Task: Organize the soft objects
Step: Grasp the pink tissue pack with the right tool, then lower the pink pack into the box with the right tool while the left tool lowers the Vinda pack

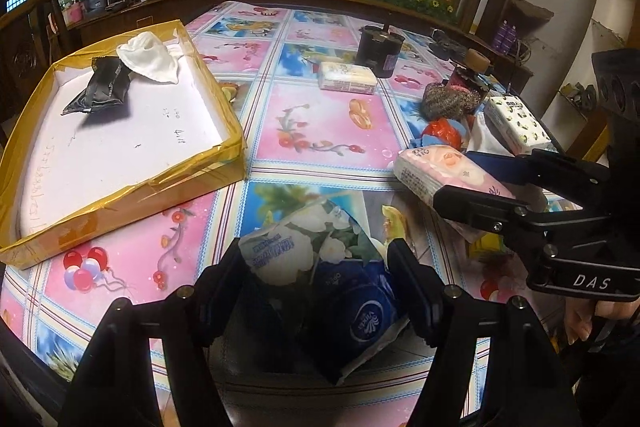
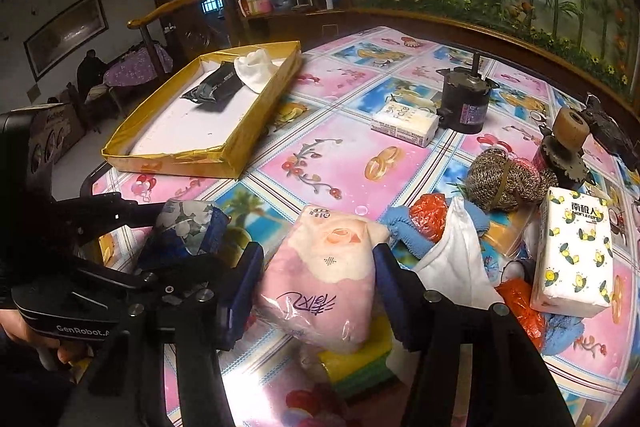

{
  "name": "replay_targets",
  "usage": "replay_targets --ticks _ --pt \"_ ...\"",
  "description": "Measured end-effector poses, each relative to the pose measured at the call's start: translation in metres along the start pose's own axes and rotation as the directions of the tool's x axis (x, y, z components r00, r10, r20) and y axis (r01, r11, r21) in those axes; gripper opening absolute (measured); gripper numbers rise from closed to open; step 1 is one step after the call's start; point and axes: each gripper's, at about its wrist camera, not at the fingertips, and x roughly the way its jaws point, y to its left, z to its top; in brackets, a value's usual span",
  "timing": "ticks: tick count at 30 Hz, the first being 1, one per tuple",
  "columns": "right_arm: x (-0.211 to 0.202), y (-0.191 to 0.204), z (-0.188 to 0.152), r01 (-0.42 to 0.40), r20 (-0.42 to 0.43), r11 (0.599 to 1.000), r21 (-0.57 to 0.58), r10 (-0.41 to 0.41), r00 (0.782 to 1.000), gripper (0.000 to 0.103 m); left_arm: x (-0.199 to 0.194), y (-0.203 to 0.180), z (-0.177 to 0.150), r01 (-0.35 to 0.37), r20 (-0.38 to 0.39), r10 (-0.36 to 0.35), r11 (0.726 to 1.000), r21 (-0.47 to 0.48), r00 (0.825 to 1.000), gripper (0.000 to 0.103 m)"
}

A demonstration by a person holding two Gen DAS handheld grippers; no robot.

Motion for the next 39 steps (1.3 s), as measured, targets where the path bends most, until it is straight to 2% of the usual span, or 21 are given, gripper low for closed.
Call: replay_targets --ticks 12,22,27,33,39 --pt "0.003 -0.005 0.001 -0.013 -0.004 1.0 0.024 0.013 1.0 0.061 -0.007 0.001 0.003 0.012 0.018 -0.012 1.0 -0.002 1.0 0.071" --pt "0.001 -0.012 0.004 -0.055 0.004 0.995 0.083 0.055 0.998 0.061 -0.03 0.012 0.015 0.056 0.078 -0.054 0.998 -0.03 0.995 0.071" --pt "-0.001 -0.009 0.01 -0.106 0.017 0.988 0.114 0.105 0.994 0.061 -0.052 0.035 0.025 0.089 0.12 -0.079 0.993 -0.079 0.99 0.071" --pt "0.003 0.009 0.027 -0.164 0.037 0.978 0.131 0.161 0.986 0.061 -0.078 0.071 0.036 0.059 0.173 -0.036 0.99 -0.127 0.984 0.071" --pt "0.011 0.036 0.06 -0.214 0.042 0.969 0.122 0.21 0.977 0.061 -0.09 0.113 0.05 0.015 0.189 0.018 0.985 -0.175 0.982 0.071"
